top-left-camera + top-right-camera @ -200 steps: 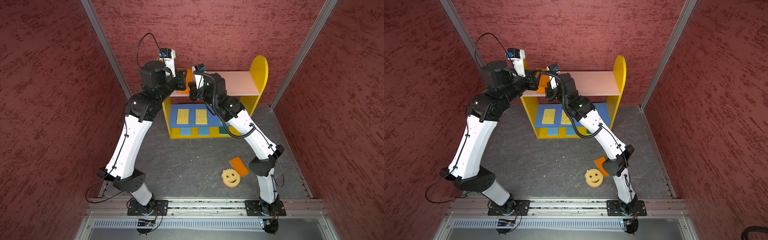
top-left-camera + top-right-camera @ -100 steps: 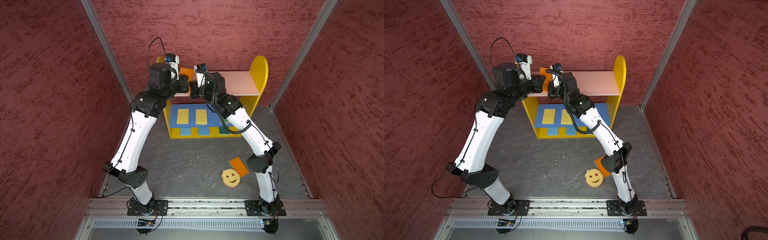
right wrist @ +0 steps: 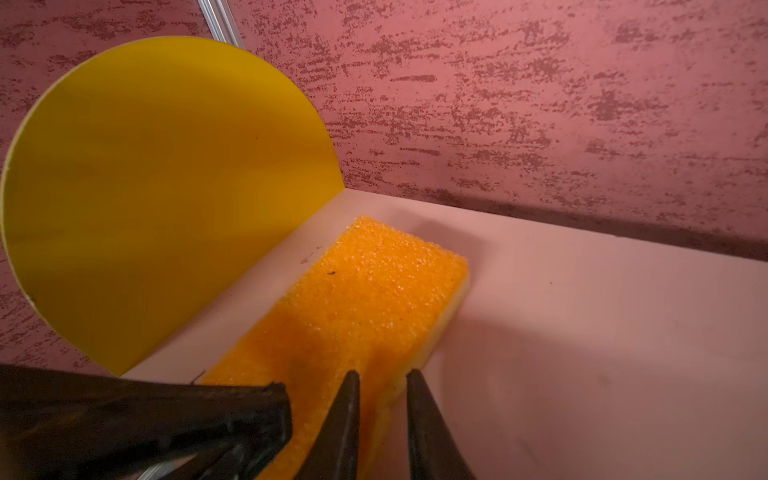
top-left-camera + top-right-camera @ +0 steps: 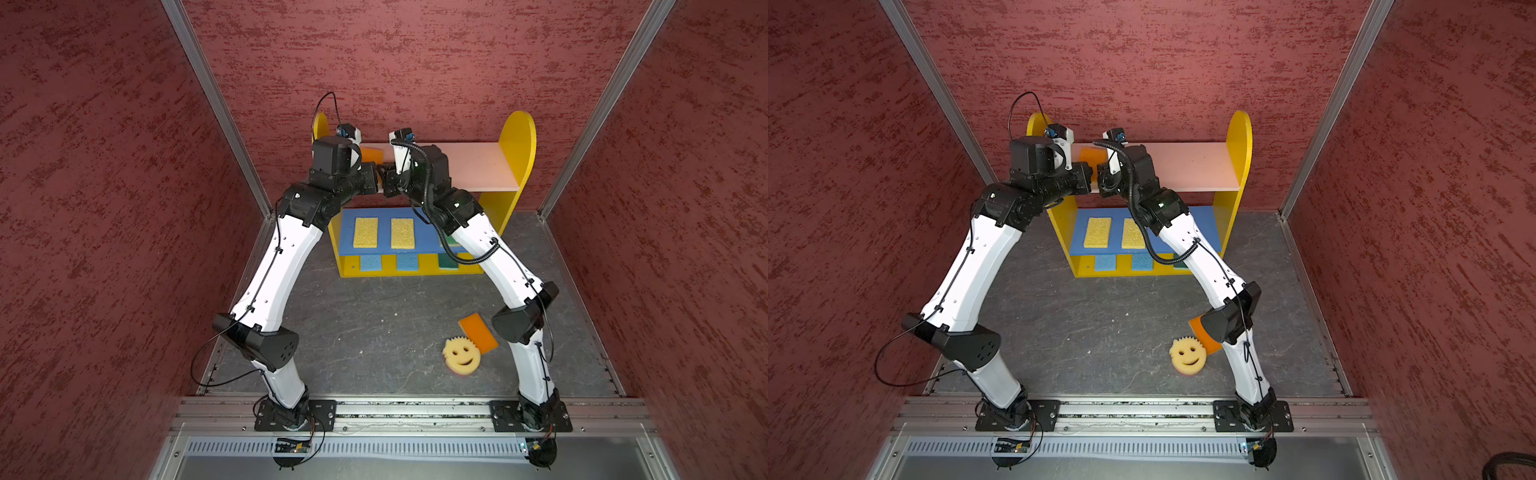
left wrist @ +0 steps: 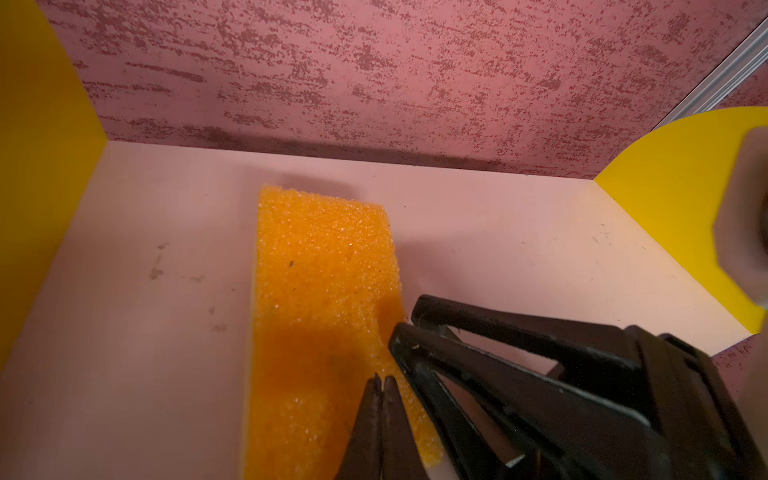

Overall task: Place and organize the cleaning sponges onto the shelf
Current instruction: 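Lower the orange sponge flat onto the pink shelf with the right gripper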

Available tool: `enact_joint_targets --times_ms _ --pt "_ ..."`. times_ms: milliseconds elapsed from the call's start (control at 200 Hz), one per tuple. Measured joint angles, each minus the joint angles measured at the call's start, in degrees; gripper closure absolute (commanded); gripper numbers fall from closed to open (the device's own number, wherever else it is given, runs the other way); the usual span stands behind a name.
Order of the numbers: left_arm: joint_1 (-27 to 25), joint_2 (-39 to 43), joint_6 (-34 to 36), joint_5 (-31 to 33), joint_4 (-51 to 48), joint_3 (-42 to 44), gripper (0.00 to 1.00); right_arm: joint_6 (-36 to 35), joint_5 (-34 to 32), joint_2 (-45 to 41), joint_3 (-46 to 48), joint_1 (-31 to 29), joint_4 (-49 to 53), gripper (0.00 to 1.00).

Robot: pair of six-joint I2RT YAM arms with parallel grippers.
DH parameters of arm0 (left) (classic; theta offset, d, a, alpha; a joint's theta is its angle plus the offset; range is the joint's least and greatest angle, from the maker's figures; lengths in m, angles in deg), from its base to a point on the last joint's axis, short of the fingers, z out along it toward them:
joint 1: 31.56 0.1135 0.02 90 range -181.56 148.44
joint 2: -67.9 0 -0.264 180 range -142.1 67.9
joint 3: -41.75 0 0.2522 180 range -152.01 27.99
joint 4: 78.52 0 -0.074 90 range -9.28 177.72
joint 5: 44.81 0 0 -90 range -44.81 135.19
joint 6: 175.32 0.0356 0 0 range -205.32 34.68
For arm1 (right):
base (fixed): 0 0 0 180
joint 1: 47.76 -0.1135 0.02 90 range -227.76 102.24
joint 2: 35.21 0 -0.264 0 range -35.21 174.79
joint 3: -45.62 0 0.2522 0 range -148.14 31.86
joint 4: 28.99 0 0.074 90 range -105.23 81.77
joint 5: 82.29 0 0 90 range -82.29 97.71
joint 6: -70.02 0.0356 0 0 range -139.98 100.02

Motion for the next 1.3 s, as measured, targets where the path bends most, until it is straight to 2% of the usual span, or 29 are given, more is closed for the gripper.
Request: enact_joint_targets --times_ms 260,416,591,651,761,982,1127,1297 --pt "0.35 0.66 -0.57 0.00 1.60 2.03 1.00 0.17 -0.63 0.00 -0.02 0.52 -0.22 0.53" --pt "0.57 0.87 -0.61 -0.07 1.97 2.45 1.00 0.20 -1.05 -0.02 -0.02 0.85 -0.31 0.49" --pt "0.66 0.98 -0.85 -0.15 1.95 2.45 0.98 0.17 -1.22 -0.33 -0.04 0.87 0.09 0.48" --pt "0.74 1.18 -1.07 -0.24 1.90 2.47 0.92 0.20 -1.22 -0.55 -0.04 0.87 0.61 0.48" --pt "0.96 2.03 -2.23 -0.46 1.90 2.93 0.72 0.22 -1.22 -0.98 -0.02 0.90 1.42 0.48" --pt "1.20 5.60 -4.02 -1.90 2.10 3.32 0.56 0.26 -1.20 -1.57 -0.04 0.90 2.43 0.46" --pt "1.36 8.33 -4.26 -1.86 2.95 3.54 0.54 0.44 -0.98 -1.95 -0.02 0.90 3.02 0.49" --pt "2.71 10.49 -4.42 -1.81 3.65 5.68 0.67 1.53 0.17 -2.10 -0.02 0.90 3.13 0.65"
